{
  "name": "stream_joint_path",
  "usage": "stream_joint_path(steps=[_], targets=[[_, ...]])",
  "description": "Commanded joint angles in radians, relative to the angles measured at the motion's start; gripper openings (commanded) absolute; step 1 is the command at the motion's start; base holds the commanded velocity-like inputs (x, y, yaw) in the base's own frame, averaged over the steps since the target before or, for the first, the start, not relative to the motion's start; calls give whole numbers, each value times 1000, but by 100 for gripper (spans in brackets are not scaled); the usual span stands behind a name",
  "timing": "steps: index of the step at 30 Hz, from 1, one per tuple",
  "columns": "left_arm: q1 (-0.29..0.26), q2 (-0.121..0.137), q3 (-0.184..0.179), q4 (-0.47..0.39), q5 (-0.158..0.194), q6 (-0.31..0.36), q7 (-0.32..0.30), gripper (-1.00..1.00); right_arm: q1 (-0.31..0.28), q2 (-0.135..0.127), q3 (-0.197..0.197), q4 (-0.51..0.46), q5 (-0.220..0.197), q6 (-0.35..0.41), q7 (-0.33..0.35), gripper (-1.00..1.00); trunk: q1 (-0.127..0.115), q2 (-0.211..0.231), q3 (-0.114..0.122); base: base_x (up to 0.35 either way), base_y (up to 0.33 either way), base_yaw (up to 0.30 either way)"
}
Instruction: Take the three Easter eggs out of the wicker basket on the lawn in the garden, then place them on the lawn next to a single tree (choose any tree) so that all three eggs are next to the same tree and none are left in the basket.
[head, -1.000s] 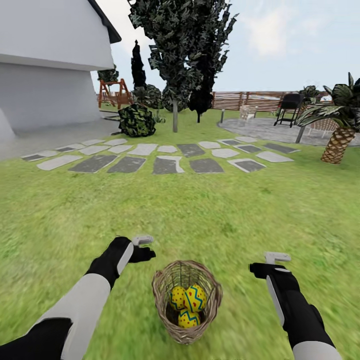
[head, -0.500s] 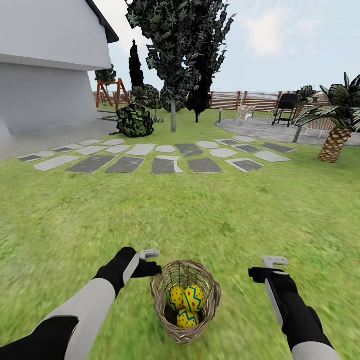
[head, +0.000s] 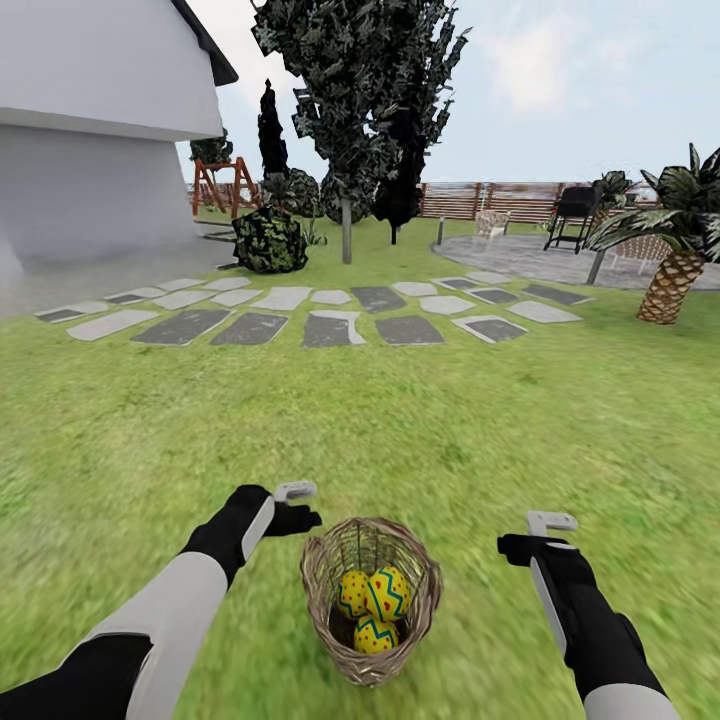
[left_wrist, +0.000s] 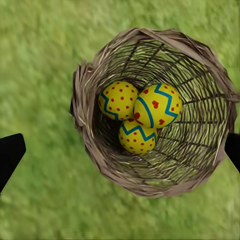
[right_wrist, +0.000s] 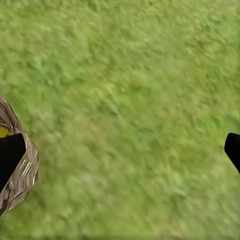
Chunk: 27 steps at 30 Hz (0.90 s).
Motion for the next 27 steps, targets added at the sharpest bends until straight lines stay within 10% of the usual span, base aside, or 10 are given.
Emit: stream_joint_path(steps=[1, 27], targets=[[0, 0, 4, -2, 7, 4, 1, 100, -1, 1, 0, -1, 8, 6, 3, 100, 4, -8, -4, 0, 0, 0], [0, 6, 13, -2, 17, -76, 7, 100, -1, 0, 3, -2, 8, 7, 2, 100, 104, -190, -85, 0, 0, -29]])
